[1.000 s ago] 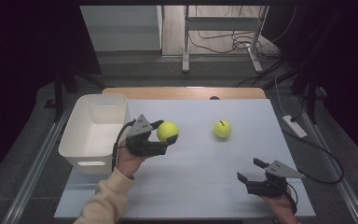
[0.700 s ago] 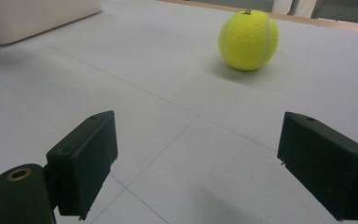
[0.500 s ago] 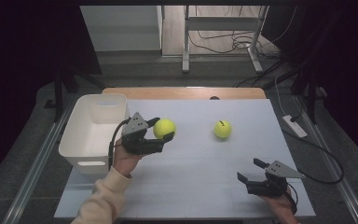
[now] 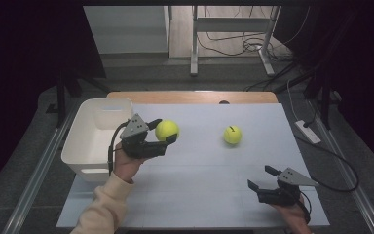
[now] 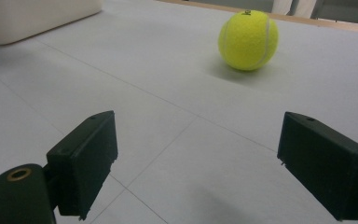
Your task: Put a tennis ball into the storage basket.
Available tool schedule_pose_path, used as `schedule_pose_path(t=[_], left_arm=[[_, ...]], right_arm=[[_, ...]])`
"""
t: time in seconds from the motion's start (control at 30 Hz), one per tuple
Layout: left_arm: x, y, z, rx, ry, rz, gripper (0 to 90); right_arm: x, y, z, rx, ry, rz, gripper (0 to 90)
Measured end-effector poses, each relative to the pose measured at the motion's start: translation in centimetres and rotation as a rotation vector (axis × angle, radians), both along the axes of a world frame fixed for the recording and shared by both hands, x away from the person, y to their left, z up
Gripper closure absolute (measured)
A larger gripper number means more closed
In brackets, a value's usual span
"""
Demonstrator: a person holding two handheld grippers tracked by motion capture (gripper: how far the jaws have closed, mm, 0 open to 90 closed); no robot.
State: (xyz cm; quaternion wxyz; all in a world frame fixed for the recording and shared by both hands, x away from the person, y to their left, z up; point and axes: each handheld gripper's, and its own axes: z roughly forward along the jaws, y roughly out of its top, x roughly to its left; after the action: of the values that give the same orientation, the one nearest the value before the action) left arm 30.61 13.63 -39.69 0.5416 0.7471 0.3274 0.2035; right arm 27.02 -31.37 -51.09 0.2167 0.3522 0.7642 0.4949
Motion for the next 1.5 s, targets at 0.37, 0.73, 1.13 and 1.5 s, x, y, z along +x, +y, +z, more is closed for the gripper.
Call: schedule_pose_path(t=[0.37,0.73,1.13,1.5], left_arm=[[0.1,0.7,0.8,-0.006,-0.011,0.016,26.8],[0.5,1.3,1.3,-0.012,-0.007,0.032,26.9],[1.1,2.9,2.1,-0.033,-0.008,0.073,26.9],[1.4,4.6,2.9,-0.042,-0.014,0.121,26.9]], right_arm=[[0.0,0.0,0.0,0.0,0.0,0.0,12.1],[0.0,0.0,0.0,0.0,0.0,0.0,12.1],[0.0,0.0,0.1,-0.001,0.0,-0.002,12.1],[0.0,0.0,0.1,0.0,-0.004,-0.003,12.1]])
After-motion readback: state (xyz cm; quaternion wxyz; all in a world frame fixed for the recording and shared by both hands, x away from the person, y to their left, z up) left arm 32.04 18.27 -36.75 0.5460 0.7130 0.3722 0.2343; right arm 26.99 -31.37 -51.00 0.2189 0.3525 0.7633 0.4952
